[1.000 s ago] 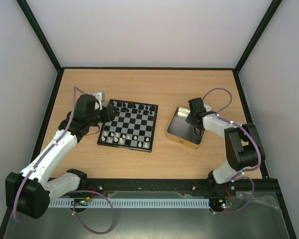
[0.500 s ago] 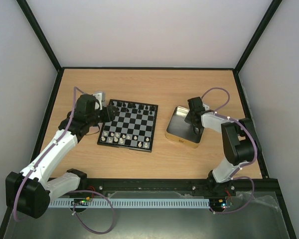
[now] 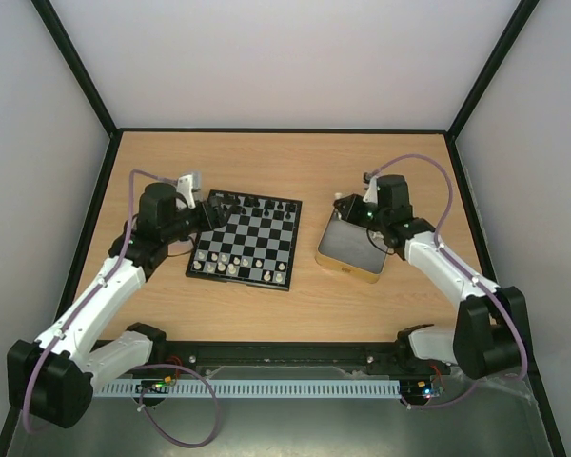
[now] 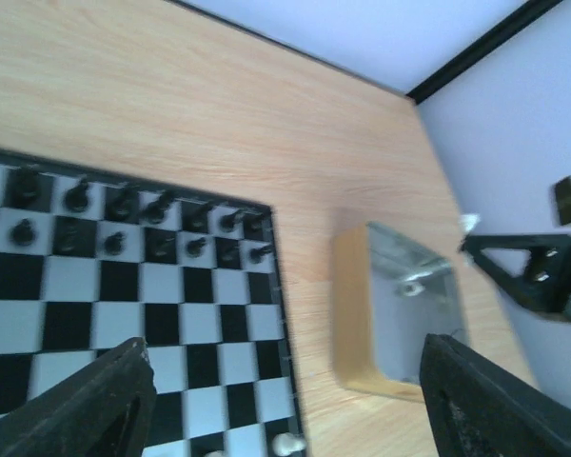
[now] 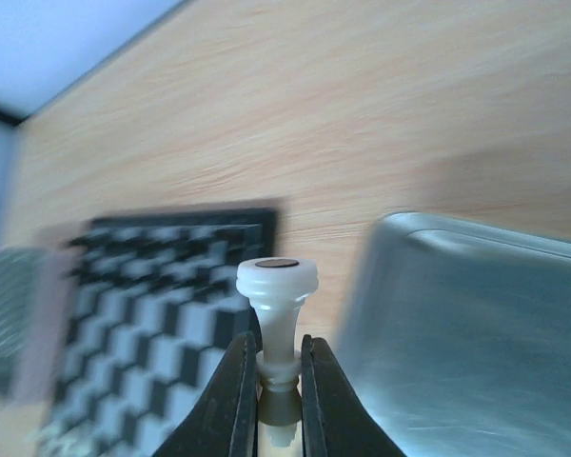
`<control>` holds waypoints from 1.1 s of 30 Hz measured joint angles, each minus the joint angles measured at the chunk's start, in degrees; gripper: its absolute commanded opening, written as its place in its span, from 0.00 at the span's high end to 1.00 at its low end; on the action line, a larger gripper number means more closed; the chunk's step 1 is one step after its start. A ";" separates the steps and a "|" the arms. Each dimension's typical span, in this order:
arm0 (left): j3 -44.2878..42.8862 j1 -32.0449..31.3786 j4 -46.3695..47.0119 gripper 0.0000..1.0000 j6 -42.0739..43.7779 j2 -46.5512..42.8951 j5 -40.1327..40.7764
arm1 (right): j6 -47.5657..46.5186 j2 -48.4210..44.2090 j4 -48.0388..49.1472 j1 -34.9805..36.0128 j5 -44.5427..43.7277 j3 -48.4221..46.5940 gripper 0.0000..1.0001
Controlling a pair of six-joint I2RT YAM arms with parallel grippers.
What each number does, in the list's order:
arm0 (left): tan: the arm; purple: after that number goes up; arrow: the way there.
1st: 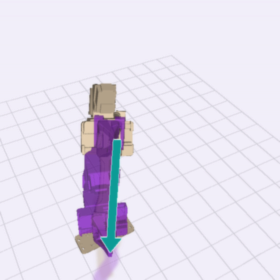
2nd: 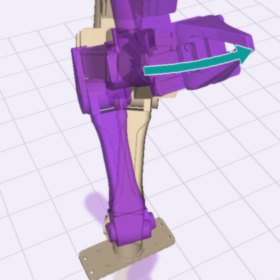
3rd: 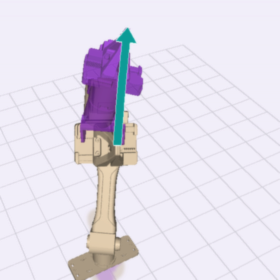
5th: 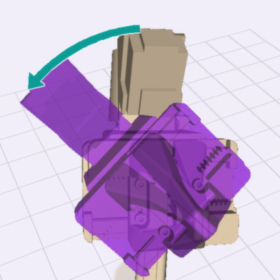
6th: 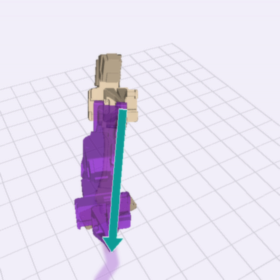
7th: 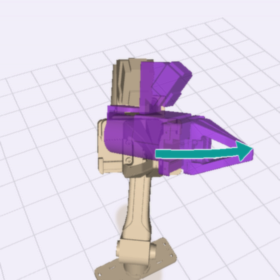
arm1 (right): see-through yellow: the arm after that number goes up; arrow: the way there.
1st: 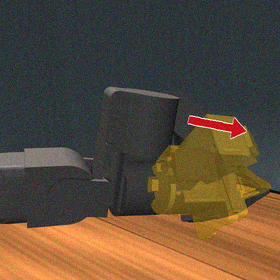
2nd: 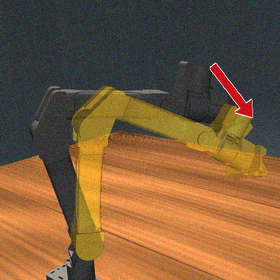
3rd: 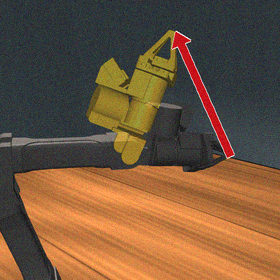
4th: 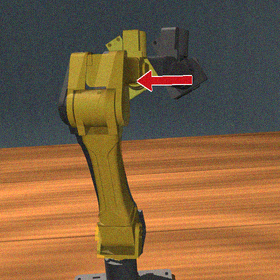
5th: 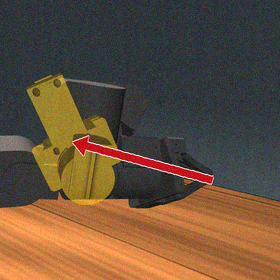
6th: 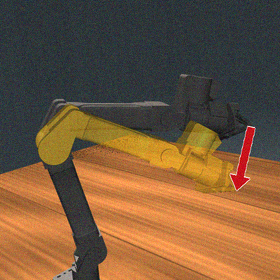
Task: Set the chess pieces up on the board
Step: Pick up the chess piece from the storage box, then place the chess piece on the chessboard.
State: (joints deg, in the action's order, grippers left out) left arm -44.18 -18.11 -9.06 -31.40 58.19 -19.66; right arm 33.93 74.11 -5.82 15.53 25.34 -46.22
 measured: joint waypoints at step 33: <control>1.81 -5.75 18.47 0.71 -14.93 7.91 -31.65 | -16.68 5.49 9.51 20.13 35.80 -8.20 0.95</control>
State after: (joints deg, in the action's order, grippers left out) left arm -42.37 -23.86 9.41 -46.33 66.11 -51.31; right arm 17.26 79.59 3.68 35.66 61.14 -54.41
